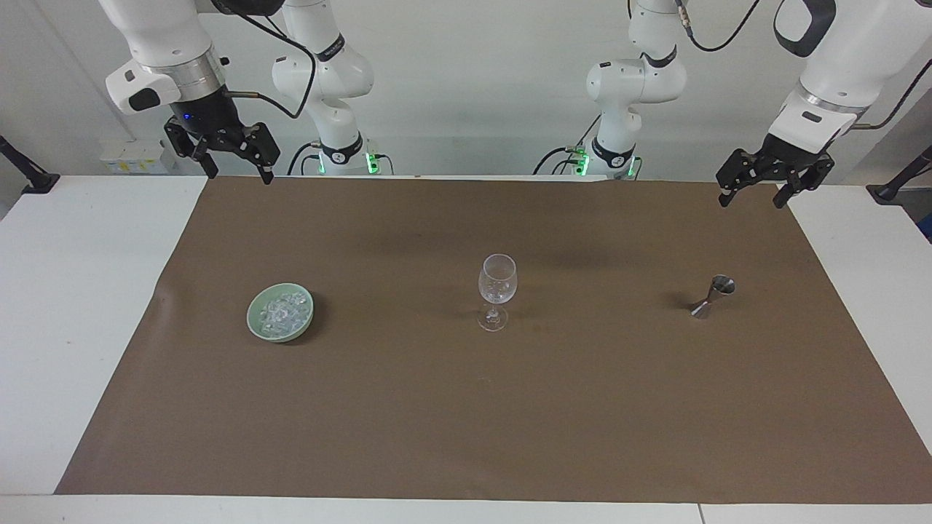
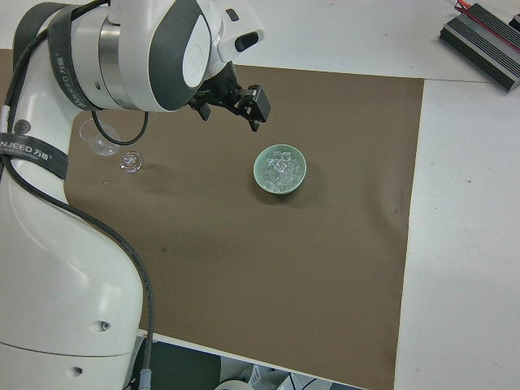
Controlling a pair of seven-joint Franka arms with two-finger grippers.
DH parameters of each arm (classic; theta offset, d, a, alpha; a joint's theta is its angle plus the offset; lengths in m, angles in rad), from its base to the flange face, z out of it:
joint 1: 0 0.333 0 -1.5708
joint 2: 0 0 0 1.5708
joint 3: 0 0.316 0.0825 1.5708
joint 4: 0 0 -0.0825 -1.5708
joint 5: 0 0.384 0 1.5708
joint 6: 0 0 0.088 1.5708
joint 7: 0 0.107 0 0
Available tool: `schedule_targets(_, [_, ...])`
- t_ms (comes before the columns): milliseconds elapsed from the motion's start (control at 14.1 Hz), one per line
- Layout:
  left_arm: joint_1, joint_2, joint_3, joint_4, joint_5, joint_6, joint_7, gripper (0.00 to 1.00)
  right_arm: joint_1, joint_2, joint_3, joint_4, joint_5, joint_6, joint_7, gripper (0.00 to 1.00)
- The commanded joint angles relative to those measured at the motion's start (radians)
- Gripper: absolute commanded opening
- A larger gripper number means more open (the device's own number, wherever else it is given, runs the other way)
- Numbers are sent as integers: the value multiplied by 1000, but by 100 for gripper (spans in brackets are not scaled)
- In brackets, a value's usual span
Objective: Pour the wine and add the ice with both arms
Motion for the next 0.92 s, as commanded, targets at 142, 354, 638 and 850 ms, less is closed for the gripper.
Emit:
schedule_targets(142, [7, -23, -5, -21, 18, -5, -3, 100, -4, -23, 1, -24, 20, -3, -19, 100])
schedule_targets(354, [5, -23, -5, -20, 18, -5, -1, 100, -4, -23, 1, -24, 20, -3, -19, 100])
schedule_targets(638, [8, -23, -5, -20, 15, -17, -93, 100, -4, -23, 1, -24, 20, -3, -19, 100])
schedule_targets(850, [8, -25, -3, -18, 9, -45, -311, 100, -4, -23, 1, -23, 20, -4, -19, 100])
